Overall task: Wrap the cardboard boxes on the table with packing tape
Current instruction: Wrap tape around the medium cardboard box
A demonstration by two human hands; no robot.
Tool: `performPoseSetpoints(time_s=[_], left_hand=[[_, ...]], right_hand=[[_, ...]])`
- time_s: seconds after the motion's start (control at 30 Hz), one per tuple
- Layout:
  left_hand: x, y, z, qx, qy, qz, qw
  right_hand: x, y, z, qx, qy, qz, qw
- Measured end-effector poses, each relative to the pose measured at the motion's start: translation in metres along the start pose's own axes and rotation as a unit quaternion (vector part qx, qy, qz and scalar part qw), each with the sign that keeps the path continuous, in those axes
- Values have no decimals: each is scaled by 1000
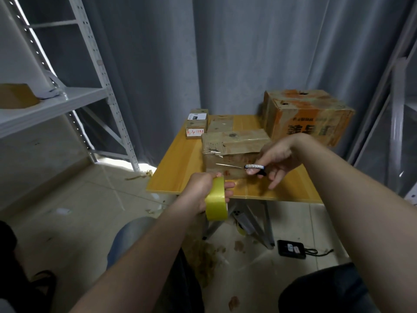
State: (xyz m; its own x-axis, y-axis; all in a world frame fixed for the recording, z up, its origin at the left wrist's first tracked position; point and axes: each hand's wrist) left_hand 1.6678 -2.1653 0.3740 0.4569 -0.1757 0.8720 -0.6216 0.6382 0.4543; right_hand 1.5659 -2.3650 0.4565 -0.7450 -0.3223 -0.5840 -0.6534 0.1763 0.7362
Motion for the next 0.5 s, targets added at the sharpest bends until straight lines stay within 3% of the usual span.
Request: performPoseSetpoints(time_s=[0.5], left_hand=[[-4,-14,-6,3,-26,-11,1000]], right_hand=[[-8,-32,-1,72,13,-56,996]])
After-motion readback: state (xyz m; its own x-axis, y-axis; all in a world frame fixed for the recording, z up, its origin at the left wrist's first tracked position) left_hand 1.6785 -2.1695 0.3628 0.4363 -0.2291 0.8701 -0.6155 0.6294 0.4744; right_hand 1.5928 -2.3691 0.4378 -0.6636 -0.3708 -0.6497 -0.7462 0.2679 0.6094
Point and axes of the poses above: each hand's wrist, its own y-axis away from the middle knuckle, its own z-axis out of the palm, x = y × z, and after that the axes turned 1 degree about y, right-handed
